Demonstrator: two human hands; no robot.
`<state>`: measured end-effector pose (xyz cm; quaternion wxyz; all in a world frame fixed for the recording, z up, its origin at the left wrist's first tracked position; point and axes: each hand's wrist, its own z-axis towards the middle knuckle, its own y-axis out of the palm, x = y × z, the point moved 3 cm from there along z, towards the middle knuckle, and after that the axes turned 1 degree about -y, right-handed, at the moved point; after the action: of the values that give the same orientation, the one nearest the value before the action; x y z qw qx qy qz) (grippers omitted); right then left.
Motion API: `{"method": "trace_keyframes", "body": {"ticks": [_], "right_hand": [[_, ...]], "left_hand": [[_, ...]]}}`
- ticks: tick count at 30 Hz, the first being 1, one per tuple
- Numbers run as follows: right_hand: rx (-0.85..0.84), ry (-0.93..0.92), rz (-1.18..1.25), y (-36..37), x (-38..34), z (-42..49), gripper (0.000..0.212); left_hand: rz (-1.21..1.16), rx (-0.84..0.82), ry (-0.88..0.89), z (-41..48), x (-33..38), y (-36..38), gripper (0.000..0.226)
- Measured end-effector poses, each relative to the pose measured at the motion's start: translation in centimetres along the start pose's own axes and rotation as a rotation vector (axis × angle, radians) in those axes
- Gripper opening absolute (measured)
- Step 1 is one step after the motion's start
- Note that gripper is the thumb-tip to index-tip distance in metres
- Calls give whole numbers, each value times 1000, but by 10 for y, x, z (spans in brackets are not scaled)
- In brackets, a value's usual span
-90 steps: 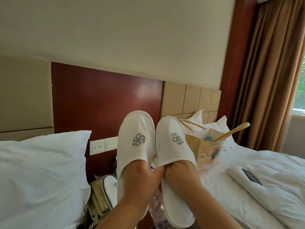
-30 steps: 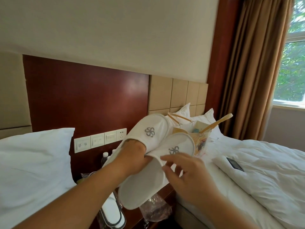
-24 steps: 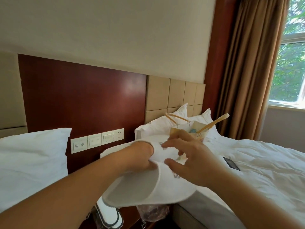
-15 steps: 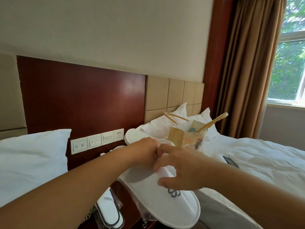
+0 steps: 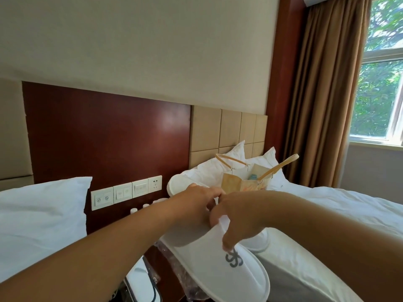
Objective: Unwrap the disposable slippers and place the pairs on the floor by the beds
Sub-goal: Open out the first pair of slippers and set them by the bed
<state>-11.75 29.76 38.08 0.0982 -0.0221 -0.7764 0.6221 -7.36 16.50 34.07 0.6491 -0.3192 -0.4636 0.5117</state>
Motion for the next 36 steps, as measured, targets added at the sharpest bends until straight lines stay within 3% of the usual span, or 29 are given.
{"method": "trace_keyframes", "body": {"ticks": [3, 5, 7, 12, 16, 18, 21, 25, 30, 36], "right_hand": [[-181, 41, -132, -3, -3, 6, 68], [-216, 40, -235, -2, -4, 8, 72], [-155, -1, -258, -4, -5, 6, 66], [35, -17, -135, -7, 10, -2, 62], [72, -5, -93, 1, 19, -3, 63], [77, -20, -79, 5, 19, -3, 57], [85, -54, -83, 10, 16, -2, 50], [114, -74, -80, 9, 16, -2, 43], [134, -58, -65, 5, 17, -3, 41], [155, -45, -33, 3, 21, -4, 40]], "left_hand": [[97, 80, 124, -1, 11, 1, 22], [175, 115, 148, -4, 13, 0, 18], [204, 142, 161, -7, 12, -4, 18], [0, 83, 157, -14, -2, -5, 14], [177, 21, 76, -21, -23, 5, 46], [231, -11, 111, -23, -23, 7, 51], [313, 60, 188, -23, -16, 5, 45], [241, 202, 259, -24, -8, -4, 31], [142, 193, 86, -24, -2, -2, 37], [153, 154, 19, -22, -4, 0, 18]]}}
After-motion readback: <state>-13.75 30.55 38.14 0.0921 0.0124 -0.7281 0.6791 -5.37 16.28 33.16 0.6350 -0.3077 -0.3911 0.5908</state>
